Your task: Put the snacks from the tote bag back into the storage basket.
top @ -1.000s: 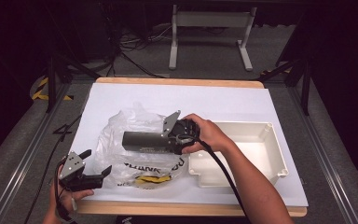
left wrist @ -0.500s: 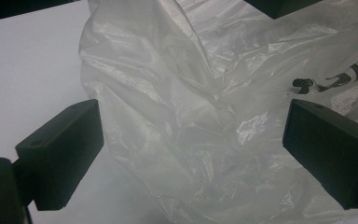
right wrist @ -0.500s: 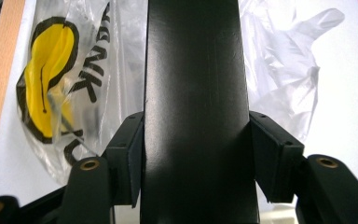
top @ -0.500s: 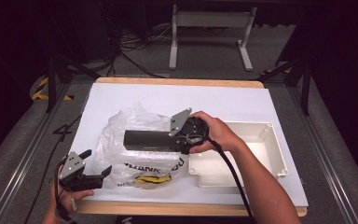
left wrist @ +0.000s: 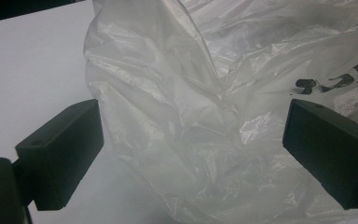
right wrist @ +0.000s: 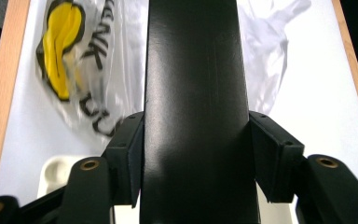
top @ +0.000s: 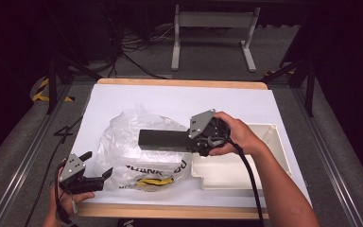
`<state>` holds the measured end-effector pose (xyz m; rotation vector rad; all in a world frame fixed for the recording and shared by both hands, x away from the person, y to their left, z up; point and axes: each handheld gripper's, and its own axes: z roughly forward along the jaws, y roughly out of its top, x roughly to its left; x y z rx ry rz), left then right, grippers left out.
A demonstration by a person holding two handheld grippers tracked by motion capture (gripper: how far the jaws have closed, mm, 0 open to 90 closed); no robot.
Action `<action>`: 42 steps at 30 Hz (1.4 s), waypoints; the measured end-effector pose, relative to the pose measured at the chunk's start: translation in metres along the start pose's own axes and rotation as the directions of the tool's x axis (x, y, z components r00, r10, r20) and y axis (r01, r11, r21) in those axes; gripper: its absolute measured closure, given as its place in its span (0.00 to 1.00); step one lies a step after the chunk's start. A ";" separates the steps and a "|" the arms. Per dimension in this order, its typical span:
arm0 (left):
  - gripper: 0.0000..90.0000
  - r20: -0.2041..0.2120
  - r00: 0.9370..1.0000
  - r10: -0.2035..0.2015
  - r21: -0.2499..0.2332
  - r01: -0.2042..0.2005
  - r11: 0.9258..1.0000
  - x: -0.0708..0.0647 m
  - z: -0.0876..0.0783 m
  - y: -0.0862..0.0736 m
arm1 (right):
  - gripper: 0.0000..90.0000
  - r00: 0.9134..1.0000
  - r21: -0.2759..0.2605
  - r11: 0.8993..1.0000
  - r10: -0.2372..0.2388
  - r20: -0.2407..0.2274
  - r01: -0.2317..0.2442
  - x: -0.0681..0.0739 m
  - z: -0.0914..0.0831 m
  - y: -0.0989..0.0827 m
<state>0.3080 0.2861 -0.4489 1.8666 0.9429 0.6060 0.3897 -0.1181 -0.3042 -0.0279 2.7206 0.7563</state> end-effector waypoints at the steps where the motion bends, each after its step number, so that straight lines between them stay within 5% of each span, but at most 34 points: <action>1: 0.07 -0.002 1.000 0.001 0.000 -0.001 1.000 0.000 0.000 0.000 | 0.48 1.000 0.004 1.000 0.003 0.004 -0.003 0.000 -0.002 -0.003; 27: 0.07 0.003 1.000 -0.009 -0.004 0.009 1.000 -0.001 -0.001 0.001 | 0.48 0.993 0.034 0.995 0.093 0.068 -0.096 0.011 -0.060 -0.089; 42: 0.07 0.001 1.000 -0.008 -0.001 0.008 1.000 -0.001 0.000 0.001 | 0.48 0.988 -0.028 0.991 0.135 0.080 -0.133 0.017 -0.086 -0.127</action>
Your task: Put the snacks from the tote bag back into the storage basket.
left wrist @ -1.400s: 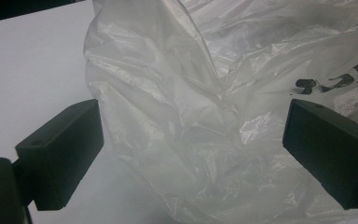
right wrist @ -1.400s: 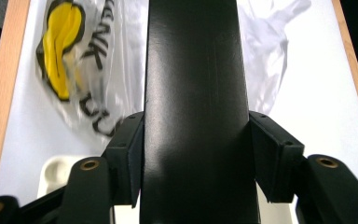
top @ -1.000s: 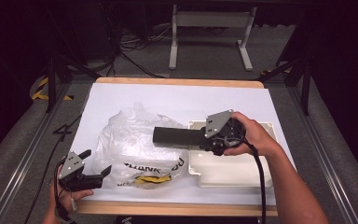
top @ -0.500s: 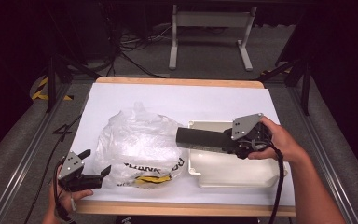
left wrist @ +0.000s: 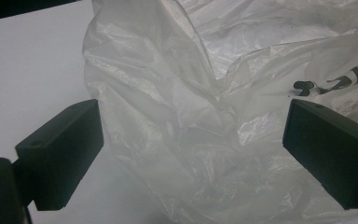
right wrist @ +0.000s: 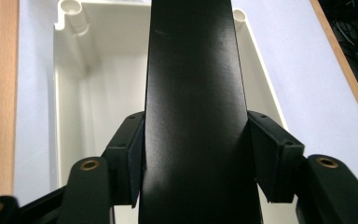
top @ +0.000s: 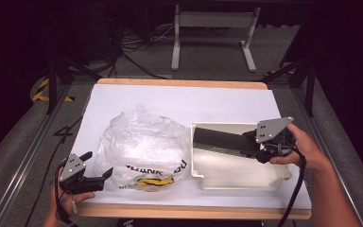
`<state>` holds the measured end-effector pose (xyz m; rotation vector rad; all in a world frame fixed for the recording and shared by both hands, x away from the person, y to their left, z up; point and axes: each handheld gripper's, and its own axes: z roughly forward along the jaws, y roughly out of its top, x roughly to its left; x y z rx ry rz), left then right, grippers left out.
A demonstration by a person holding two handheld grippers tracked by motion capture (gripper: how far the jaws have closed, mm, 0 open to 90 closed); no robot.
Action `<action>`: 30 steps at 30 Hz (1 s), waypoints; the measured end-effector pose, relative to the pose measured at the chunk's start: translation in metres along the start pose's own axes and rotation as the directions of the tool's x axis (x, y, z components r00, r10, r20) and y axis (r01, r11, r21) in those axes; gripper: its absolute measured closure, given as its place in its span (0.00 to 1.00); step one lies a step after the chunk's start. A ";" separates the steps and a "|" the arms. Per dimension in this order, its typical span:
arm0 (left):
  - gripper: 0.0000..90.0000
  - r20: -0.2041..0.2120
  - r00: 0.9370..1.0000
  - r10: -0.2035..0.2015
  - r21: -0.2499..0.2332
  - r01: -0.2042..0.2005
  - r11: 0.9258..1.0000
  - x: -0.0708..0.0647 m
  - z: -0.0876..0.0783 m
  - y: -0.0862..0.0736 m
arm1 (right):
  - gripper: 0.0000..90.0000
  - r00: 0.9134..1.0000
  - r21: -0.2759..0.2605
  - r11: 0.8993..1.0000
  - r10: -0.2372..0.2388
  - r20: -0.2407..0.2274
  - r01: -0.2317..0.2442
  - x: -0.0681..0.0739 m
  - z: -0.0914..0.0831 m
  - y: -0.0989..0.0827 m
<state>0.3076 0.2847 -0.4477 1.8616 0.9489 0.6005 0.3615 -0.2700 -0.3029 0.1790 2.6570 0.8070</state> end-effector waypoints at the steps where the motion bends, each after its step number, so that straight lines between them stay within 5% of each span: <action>1: 0.07 0.000 1.000 -0.001 0.000 0.001 1.000 0.000 0.000 0.000 | 0.48 1.000 0.000 1.000 0.004 -0.002 -0.004 0.000 -0.001 -0.003; 13: 0.07 0.002 1.000 0.005 0.006 -0.005 1.000 0.000 0.000 0.000 | 0.48 1.000 0.029 1.000 0.012 -0.020 -0.011 0.000 0.003 -0.015; 22: 0.07 0.001 1.000 0.008 0.008 -0.008 1.000 0.000 0.000 0.000 | 0.48 0.995 0.124 0.992 0.008 -0.097 0.004 -0.005 0.027 -0.024; 30: 0.07 0.006 1.000 0.012 0.010 -0.012 1.000 0.000 0.001 0.000 | 0.48 0.993 0.120 0.993 -0.006 -0.117 0.020 -0.006 0.037 -0.029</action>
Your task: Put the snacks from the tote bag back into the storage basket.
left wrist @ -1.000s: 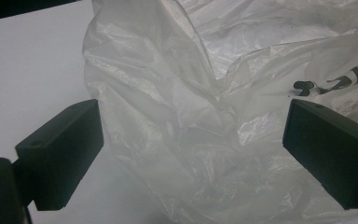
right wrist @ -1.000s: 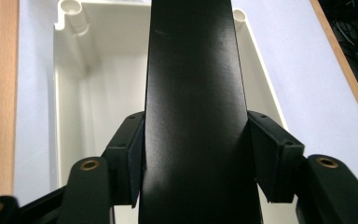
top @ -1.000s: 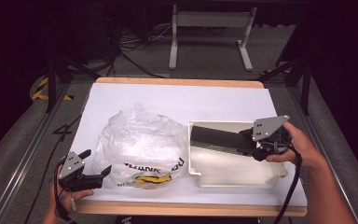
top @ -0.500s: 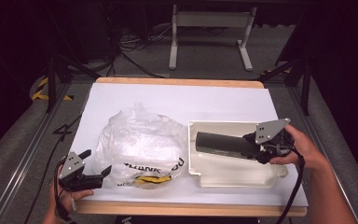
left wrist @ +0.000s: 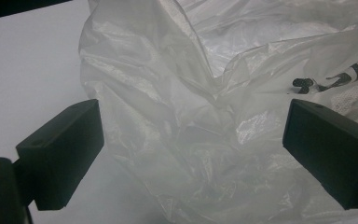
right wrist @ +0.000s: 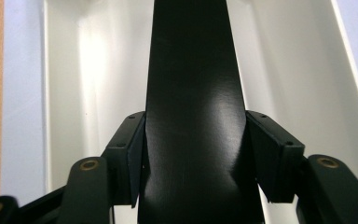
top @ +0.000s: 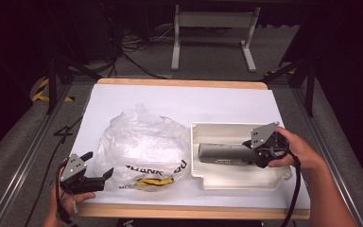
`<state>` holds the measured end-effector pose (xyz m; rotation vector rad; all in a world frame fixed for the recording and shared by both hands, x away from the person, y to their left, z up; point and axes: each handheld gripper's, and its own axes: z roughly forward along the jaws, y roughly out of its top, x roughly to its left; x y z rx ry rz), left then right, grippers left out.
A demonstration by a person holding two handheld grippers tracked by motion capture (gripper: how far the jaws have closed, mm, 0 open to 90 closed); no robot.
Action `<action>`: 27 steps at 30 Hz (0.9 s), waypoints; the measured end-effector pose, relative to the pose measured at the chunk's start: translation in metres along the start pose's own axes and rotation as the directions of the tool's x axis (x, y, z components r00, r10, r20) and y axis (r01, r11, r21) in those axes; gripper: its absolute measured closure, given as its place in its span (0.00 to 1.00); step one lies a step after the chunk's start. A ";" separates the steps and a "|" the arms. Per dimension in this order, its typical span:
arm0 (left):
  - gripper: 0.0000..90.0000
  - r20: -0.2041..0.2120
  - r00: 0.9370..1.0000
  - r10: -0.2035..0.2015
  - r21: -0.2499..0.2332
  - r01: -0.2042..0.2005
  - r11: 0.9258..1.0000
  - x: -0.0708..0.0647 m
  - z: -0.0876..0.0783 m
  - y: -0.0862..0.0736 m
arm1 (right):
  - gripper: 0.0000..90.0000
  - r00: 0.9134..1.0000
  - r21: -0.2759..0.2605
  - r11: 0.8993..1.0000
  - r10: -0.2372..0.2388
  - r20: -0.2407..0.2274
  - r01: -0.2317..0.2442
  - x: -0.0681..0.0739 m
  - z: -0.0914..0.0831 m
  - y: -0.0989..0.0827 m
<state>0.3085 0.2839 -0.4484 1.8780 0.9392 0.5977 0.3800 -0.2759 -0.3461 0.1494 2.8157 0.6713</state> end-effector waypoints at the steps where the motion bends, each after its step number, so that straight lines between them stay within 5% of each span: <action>1: 0.07 -0.002 1.000 -0.001 0.000 0.001 1.000 0.000 0.000 0.000 | 0.48 1.000 -0.003 1.000 0.006 -0.003 -0.006 0.000 0.000 -0.001; 27: 0.07 -0.010 1.000 0.005 0.011 -0.005 1.000 0.000 0.001 -0.001 | 0.47 1.000 0.142 0.990 -0.017 -0.016 0.020 -0.002 0.012 -0.005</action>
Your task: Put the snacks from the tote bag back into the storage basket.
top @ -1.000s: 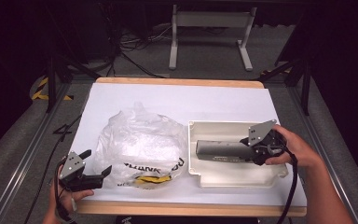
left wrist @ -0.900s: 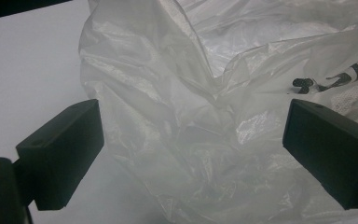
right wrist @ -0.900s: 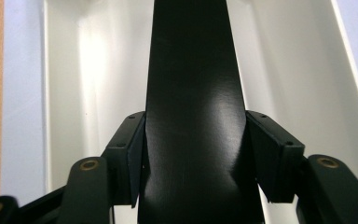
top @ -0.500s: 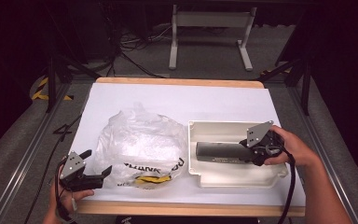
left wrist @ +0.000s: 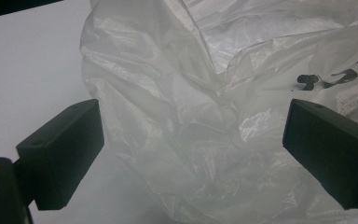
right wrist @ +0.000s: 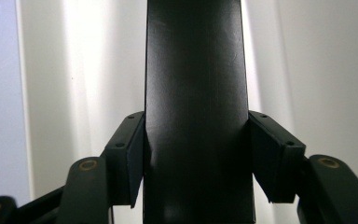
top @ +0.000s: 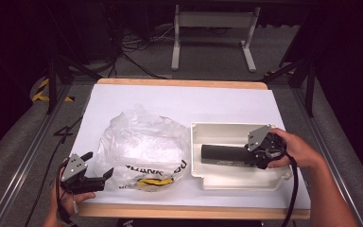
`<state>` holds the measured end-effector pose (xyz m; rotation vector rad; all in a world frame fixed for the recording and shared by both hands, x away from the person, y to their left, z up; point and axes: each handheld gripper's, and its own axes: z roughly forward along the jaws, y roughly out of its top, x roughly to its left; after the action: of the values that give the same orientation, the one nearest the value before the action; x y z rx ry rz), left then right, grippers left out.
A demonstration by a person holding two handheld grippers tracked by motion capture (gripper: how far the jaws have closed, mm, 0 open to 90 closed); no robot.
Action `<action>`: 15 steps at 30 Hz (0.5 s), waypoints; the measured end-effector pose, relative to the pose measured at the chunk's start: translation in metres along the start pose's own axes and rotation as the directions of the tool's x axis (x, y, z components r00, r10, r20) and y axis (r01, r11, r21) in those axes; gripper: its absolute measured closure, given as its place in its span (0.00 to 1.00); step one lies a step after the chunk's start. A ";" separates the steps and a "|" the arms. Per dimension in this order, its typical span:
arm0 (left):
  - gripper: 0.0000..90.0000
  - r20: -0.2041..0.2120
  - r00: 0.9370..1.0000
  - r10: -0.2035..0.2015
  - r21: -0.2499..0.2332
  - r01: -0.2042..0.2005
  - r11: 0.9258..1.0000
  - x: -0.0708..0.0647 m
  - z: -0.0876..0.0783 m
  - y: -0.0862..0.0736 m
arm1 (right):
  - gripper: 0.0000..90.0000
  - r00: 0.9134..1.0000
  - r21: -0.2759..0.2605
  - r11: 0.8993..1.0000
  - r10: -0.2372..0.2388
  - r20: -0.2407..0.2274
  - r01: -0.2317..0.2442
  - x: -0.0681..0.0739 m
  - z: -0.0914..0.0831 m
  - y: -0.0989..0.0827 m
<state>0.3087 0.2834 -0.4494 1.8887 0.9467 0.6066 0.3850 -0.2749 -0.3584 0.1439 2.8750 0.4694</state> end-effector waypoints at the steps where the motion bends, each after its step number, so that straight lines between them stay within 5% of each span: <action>1: 0.07 0.000 1.000 0.000 0.000 0.000 1.000 0.000 0.000 0.000 | 0.47 1.000 0.004 1.000 -0.008 0.003 0.008 0.000 0.000 0.000; 15: 0.07 0.000 1.000 0.004 0.010 -0.004 1.000 -0.001 0.002 0.000 | 0.45 0.999 0.032 0.999 -0.001 0.050 0.000 -0.001 -0.001 -0.006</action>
<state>0.3097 0.2821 -0.4504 1.8998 0.9480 0.6045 0.3854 -0.2810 -0.3592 0.1583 2.8341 0.4136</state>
